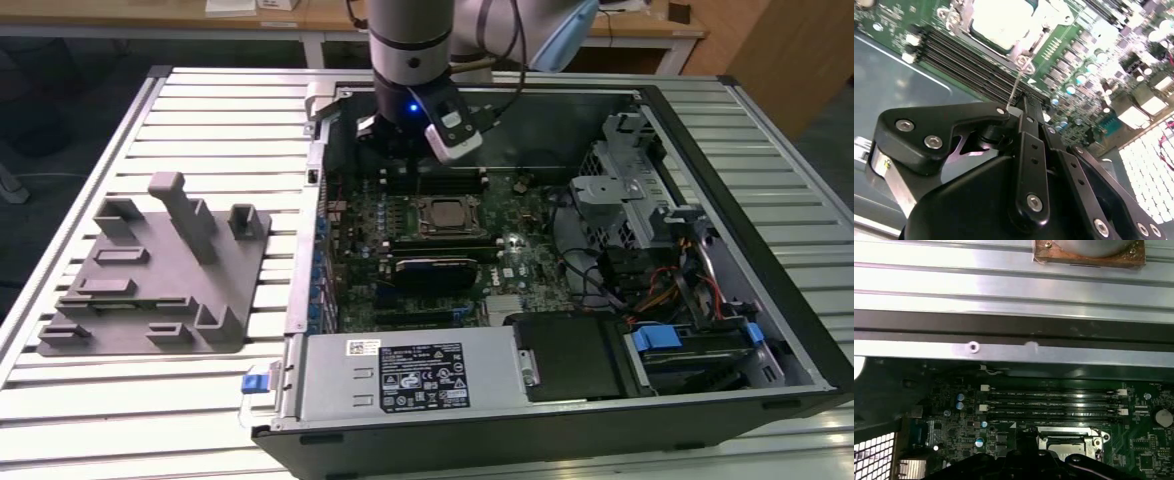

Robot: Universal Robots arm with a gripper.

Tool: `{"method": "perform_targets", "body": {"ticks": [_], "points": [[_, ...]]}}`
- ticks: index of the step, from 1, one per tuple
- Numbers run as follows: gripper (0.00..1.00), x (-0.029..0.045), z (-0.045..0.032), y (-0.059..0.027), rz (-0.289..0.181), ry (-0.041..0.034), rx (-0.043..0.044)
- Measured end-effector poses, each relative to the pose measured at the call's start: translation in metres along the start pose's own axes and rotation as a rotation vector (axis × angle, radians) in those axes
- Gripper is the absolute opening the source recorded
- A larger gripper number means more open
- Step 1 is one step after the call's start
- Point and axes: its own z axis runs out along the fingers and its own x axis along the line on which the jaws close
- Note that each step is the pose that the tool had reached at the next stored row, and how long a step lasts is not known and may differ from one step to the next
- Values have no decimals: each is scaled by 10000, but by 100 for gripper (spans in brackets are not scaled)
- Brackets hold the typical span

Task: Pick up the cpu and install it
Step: 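Install the first cpu locking lever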

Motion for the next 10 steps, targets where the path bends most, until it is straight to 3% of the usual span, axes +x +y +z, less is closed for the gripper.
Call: {"method": "perform_targets", "body": {"ticks": [6, 10], "points": [[11, -136, 5, -4, 1, 4, 1], [11, -151, 6, -5, 3, 2, -1]]}}
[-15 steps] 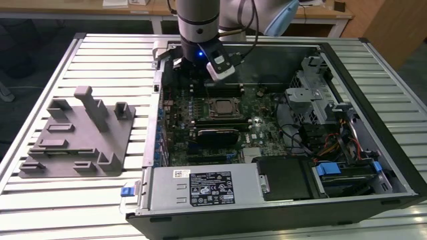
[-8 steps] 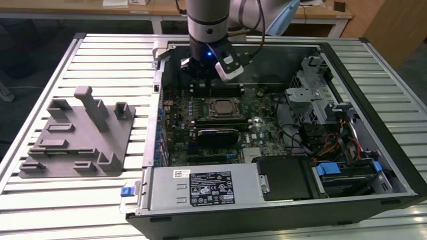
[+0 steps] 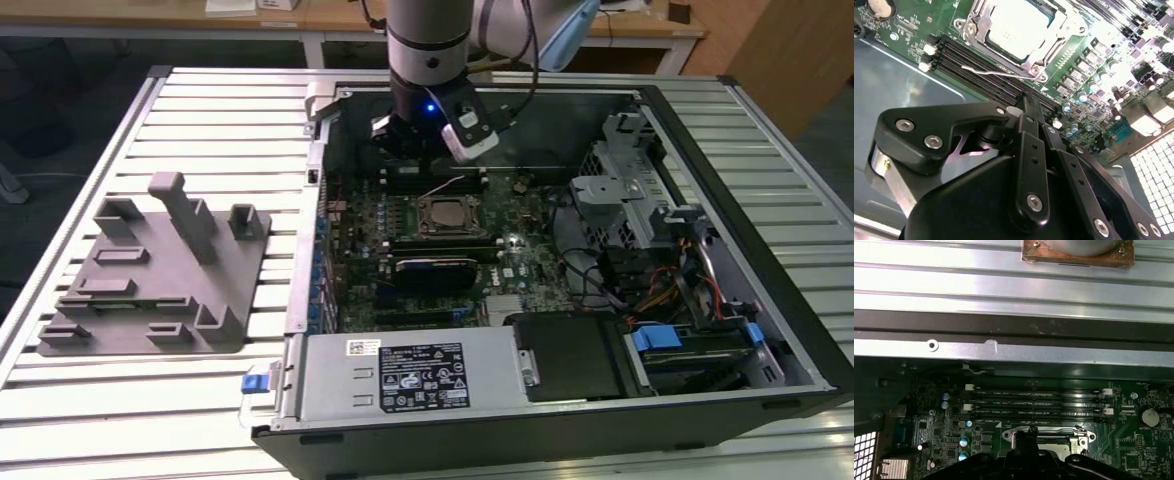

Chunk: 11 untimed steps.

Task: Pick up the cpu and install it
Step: 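Install the first cpu locking lever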

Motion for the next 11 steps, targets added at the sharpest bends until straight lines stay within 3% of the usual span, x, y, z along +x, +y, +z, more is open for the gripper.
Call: {"method": "perform_targets", "body": {"ticks": [5, 11], "points": [[11, -4, 3, 0, 34, -6, 3], [11, -2, 38, -8, 271, -65, 13]]}}
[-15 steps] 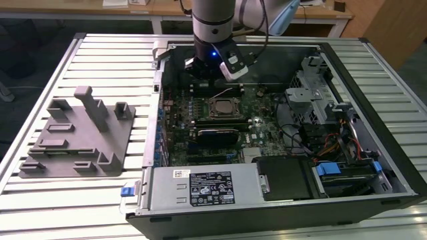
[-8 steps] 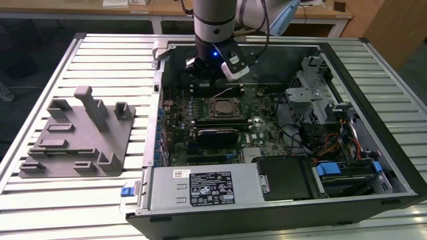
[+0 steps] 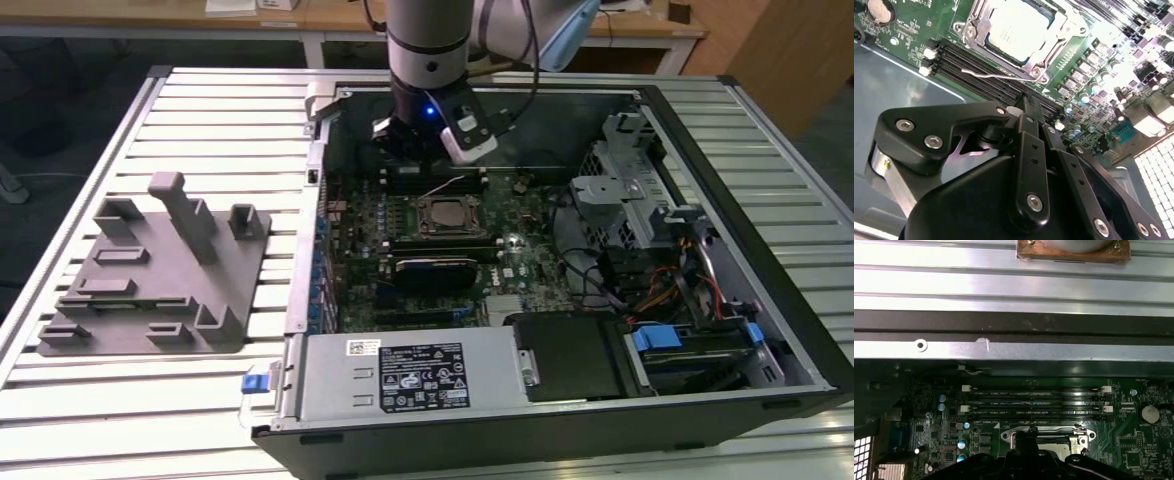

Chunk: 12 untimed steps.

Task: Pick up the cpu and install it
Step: 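Install the first cpu locking lever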

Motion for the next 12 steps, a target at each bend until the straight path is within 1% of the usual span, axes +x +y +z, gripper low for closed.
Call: {"method": "perform_targets", "body": {"ticks": [3, 7, 10, 12], "points": [[11, 1, 27, -7, 68, -55, 4], [11, 3, 71, -18, 104, -158, 5], [11, 5, 98, -23, 108, -250, 3], [11, 6, 111, -26, 97, -331, 5]]}}
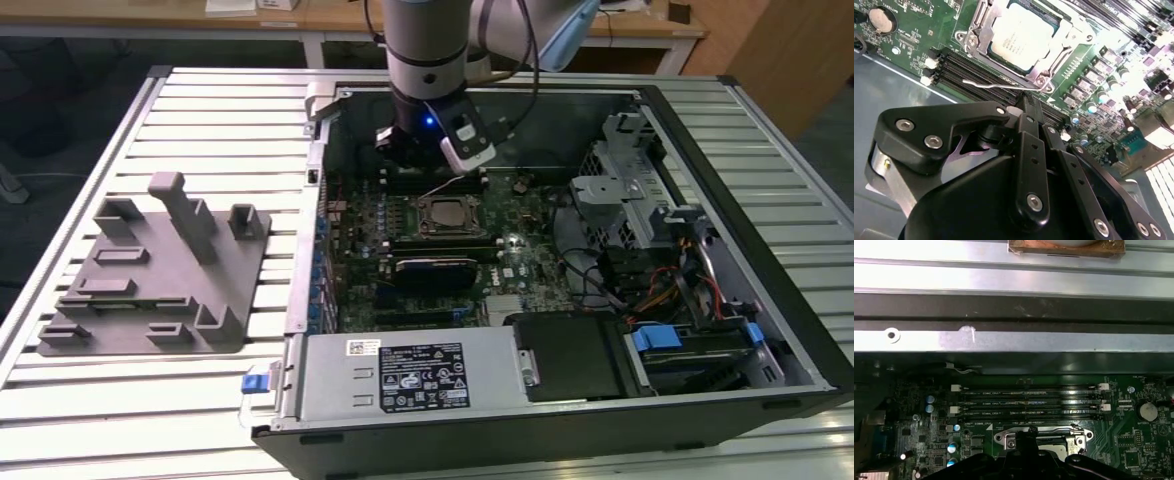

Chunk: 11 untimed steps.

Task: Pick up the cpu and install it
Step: 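Install the first cpu locking lever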

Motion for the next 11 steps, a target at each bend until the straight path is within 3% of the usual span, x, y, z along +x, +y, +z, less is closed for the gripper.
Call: {"method": "perform_targets", "body": {"ticks": [3, 9, 11], "points": [[11, 1, 14, -2, -12, -106, -3], [11, 1, 15, -2, 0, -110, -2], [11, 1, 15, -2, 154, -148, 8]]}}
